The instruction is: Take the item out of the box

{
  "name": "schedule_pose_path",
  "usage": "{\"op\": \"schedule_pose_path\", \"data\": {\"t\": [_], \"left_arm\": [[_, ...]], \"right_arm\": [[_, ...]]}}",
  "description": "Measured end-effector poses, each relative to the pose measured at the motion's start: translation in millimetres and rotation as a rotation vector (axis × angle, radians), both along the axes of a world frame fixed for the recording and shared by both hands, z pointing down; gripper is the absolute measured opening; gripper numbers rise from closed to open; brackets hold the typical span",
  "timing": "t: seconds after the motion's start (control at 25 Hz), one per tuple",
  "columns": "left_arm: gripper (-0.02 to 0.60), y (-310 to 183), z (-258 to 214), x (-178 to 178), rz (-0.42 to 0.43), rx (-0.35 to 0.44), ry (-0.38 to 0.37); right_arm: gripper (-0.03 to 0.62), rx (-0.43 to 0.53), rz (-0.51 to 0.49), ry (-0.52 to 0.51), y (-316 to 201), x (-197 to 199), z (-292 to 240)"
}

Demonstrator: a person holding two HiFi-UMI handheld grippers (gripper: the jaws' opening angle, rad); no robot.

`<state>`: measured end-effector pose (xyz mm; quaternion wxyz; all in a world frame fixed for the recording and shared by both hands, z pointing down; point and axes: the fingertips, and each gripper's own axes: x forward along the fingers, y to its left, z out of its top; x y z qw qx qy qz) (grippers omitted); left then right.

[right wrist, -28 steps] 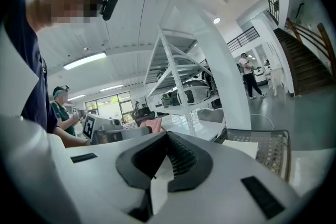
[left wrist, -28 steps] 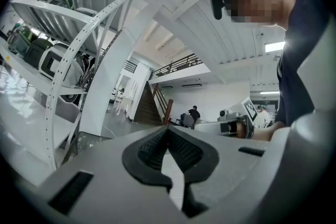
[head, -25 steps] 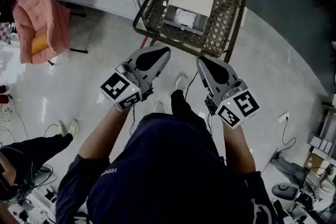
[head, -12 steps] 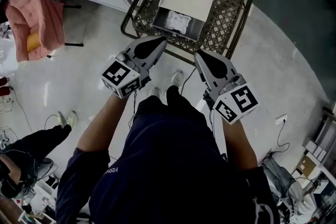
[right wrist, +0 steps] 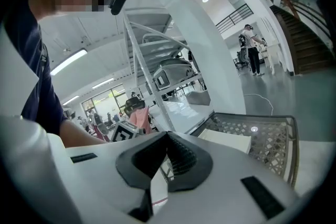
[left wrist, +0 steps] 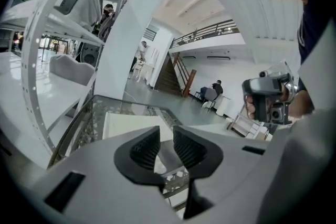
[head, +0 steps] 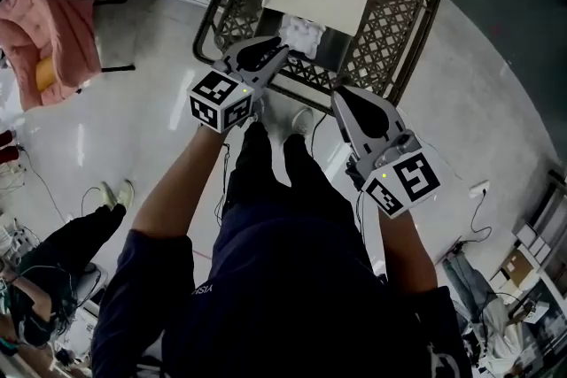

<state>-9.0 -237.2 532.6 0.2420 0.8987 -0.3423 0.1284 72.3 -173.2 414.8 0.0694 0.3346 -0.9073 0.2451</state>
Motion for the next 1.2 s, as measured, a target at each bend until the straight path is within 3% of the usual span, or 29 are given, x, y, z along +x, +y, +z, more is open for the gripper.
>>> {"op": "schedule_pose_path", "data": {"t": [0.28, 0.64, 1.0, 1.2], "left_arm": [[0.12, -32.0, 86.1, -4.4, 0.052, -0.114, -0.098], [0.17, -45.8, 156.3, 1.3, 0.131, -0.238, -0.26], [0.193, -39.9, 179.6, 8.6, 0.206, -0.325, -0.479], [0.201, -42.6, 174.0, 13.6, 0.266, -0.293, -0.584]], "right_arm": [[0.02, -0.072, 0.06, 0.026, -22.2, -9.4, 41.0], [0.02, -0.146, 0.118, 0.051, -27.2, -9.6, 73.3], [0.02, -0.178, 0.133, 0.048, -30.8, -3.7, 88.3], [0.02, -0.176, 0.133, 0.04, -35.1, 0.9, 84.1]]}}
